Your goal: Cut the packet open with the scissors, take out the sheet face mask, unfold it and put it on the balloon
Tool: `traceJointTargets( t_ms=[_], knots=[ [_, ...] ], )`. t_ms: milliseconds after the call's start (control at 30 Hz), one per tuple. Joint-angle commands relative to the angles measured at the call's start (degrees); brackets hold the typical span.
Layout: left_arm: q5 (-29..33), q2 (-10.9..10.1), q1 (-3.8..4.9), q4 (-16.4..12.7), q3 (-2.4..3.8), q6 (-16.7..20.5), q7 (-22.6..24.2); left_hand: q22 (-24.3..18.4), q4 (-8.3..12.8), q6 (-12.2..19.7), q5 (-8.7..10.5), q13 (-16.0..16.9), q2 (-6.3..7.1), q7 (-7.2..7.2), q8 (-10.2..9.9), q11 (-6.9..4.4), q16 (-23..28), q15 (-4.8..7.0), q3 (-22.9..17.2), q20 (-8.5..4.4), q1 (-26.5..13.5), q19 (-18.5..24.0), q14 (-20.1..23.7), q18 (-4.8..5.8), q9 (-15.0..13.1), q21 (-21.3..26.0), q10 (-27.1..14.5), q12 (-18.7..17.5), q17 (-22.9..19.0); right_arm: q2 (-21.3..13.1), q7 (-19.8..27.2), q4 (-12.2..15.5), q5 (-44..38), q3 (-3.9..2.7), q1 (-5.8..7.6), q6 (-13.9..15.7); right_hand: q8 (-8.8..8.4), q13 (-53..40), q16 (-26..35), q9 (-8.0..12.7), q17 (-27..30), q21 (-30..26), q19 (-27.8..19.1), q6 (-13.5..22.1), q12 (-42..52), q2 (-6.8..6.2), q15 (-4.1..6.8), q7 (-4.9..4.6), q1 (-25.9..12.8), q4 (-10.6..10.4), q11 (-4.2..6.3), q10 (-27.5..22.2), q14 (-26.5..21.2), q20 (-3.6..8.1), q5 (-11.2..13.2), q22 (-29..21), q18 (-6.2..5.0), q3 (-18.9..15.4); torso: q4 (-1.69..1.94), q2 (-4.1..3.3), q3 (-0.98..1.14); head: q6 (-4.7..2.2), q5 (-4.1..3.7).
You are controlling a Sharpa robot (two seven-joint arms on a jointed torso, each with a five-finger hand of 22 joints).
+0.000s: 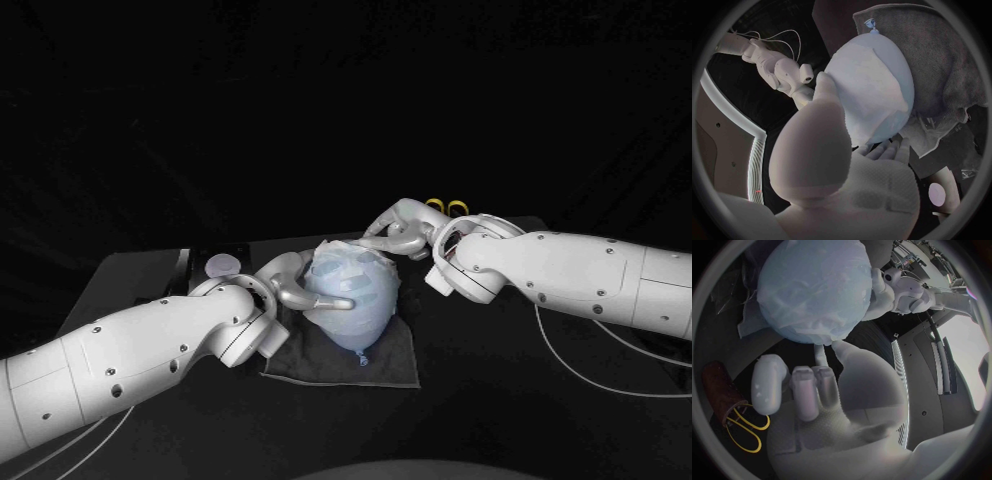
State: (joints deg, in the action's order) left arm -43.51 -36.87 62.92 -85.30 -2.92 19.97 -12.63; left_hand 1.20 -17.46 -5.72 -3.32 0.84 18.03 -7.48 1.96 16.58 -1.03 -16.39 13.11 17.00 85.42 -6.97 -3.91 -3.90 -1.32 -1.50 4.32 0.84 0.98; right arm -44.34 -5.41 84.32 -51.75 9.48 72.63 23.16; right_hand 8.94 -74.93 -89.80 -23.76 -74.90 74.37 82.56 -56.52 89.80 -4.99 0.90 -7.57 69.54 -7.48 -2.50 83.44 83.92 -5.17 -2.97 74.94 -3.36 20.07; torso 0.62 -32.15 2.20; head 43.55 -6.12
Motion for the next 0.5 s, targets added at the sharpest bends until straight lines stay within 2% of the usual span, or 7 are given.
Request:
traceJointTargets(
  t_ms=[33,300,500],
  knots=[
    [-0.14,0.06,0.02,-0.03,-0.01,-0.79,0.06,-0.05,0.08,0.11,0.2,-0.08,0.05,-9.94,-0.09,0.14,0.27,-0.16,0.03,0.1,0.47,0.42,0.4,0.64,-0.07,0.36,-0.38,-0.11,-0.08,-0.09,0.76,0.43,0.33,0.03,-0.1,-1.31,0.09,-15.07,-0.2,-0.07,-15.1,0.15,0.2,-0.72,0.2,0.02,-0.04,0.01,0.91,0.55,-0.43,6.56,6.08,0.0,0.2,6.19,-0.12,0.04,0.01,0.02,0.05,0.1,-0.06],
    [-0.13,0.08,0.02,0.09,-0.01,-0.85,0.08,-0.05,0.08,0.11,0.2,-0.08,0.05,-9.94,-0.09,0.14,0.27,-0.16,0.03,0.1,0.47,0.42,0.4,0.64,-0.07,0.36,-0.38,-0.11,-0.08,-0.45,1.25,1.17,-1.1,0.03,-0.19,-1.56,0.4,-15.07,-0.2,-0.16,-15.1,0.21,0.26,-2.02,0.2,-0.14,0.33,0.53,2.51,1.67,0.01,6.56,6.08,0.28,0.19,6.3,-0.1,0.17,-0.03,0.02,0.02,0.25,-0.11],
    [-0.12,0.07,0.02,0.1,-0.01,-0.86,0.07,-0.06,0.08,0.11,0.2,-0.08,0.05,-9.95,-0.09,0.15,0.27,-0.16,0.01,0.1,0.49,0.48,0.41,0.63,-0.07,0.37,-0.38,-0.11,-0.08,-0.67,2.15,1.83,-4.02,0.03,-0.31,-1.23,0.74,-15.07,-0.2,-0.25,-15.1,0.18,0.27,-3.27,0.2,0.62,0.7,1.04,3.9,2.55,0.45,6.56,6.08,0.58,0.19,6.35,-0.1,0.79,-0.03,0.01,-0.02,0.26,-0.21]
  ],
)
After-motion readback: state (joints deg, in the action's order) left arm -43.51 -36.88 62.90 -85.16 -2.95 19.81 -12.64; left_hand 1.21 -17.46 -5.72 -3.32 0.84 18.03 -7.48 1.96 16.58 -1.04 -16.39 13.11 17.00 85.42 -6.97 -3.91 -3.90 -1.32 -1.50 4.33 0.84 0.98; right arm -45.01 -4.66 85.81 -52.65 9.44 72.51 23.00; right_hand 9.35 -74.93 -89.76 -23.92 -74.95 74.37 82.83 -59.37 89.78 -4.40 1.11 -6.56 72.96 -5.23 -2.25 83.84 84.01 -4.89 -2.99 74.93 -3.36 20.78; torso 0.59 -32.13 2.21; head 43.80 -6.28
